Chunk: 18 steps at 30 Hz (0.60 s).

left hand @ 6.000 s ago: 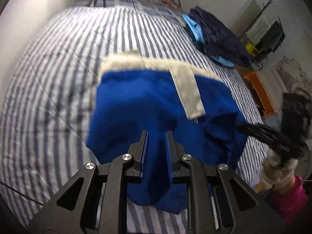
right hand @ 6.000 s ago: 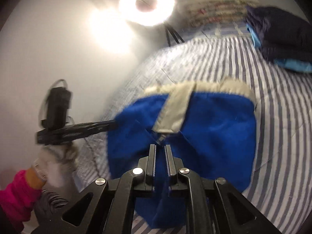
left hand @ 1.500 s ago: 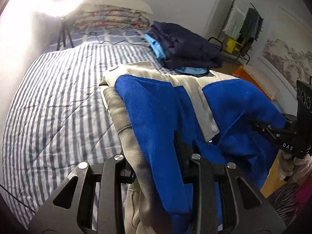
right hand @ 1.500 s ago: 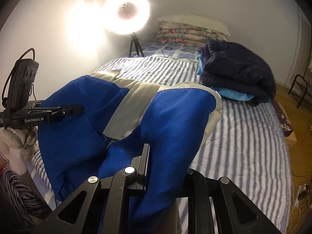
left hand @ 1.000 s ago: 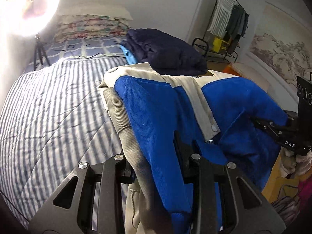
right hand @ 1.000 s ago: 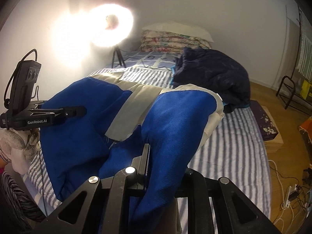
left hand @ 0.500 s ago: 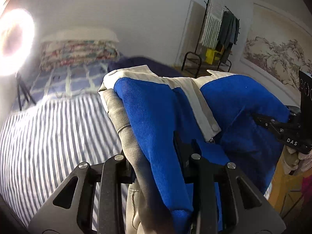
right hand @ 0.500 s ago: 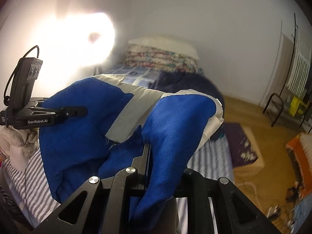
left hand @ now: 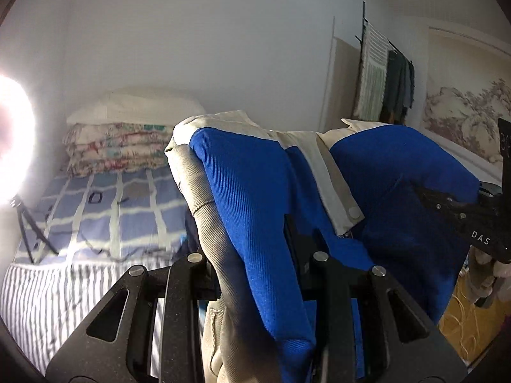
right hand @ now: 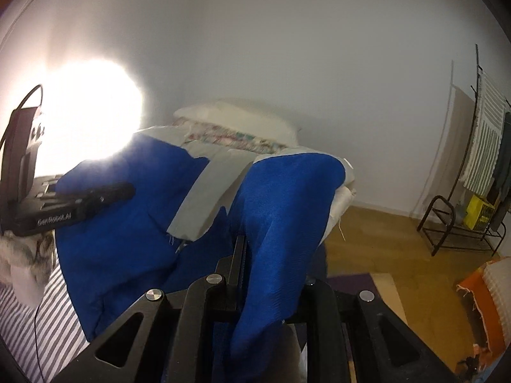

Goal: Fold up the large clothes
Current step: 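Carry the folded jacket with both tools toward the dark clothes stack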

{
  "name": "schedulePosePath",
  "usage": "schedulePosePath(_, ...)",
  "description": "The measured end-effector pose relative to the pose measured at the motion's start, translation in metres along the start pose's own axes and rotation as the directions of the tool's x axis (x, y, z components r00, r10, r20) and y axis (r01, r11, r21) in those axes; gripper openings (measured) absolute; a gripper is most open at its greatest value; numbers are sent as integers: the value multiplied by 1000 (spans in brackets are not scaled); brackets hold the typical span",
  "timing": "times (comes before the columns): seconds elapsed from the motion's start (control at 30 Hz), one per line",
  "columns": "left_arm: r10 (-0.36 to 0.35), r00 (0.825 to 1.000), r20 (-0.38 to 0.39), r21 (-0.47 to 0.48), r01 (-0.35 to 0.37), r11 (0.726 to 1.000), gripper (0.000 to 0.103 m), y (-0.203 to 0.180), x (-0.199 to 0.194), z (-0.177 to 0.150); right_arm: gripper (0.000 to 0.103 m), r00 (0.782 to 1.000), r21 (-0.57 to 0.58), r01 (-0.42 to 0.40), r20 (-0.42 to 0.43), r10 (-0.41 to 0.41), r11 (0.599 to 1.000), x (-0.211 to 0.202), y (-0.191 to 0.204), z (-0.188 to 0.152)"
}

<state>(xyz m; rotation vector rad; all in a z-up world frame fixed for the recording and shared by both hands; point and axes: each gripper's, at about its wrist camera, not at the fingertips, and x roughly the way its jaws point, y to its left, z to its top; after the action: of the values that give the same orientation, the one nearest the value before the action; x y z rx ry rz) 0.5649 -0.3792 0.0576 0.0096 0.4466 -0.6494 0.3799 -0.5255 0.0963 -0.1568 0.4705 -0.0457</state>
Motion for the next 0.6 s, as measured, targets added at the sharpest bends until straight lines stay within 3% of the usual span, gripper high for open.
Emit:
schedulePosePath(0.17,36,999,-4,-22,-36,999,29,14,62,-8,14,999,-5,37,16,-37,999,59,-19,6)
schedulePosePath(0.27,43,992,-116,-62,-50,997,30,26,109,-33,14,999,46,19,-44,-17,999,109,-31,-12)
schedulePosePath(0.33,67,978,-200,-95,-87,992,33,40,138,-55,18,993,82,28,-119,-18,996,145,-40,-31)
schedulePosePath(0.4,63,973,-223,-131,-94,987,38,54,151,-69,28,986,102,80,-157,-64,992,169,-45,-51)
schedulePosePath(0.43,47,973,-226,-152,-83,985,40,60,154,-72,35,984,159,74,-170,-46,985,179,-55,-61)
schedulePosePath(0.5,43,970,-239,-160,-83,984,41,64,160,-76,37,985,287,25,-171,25,958,191,-72,-72)
schedulePosePath(0.6,72,965,-252,-120,-105,987,42,57,166,-77,40,977,283,49,-211,13,958,207,-70,-76)
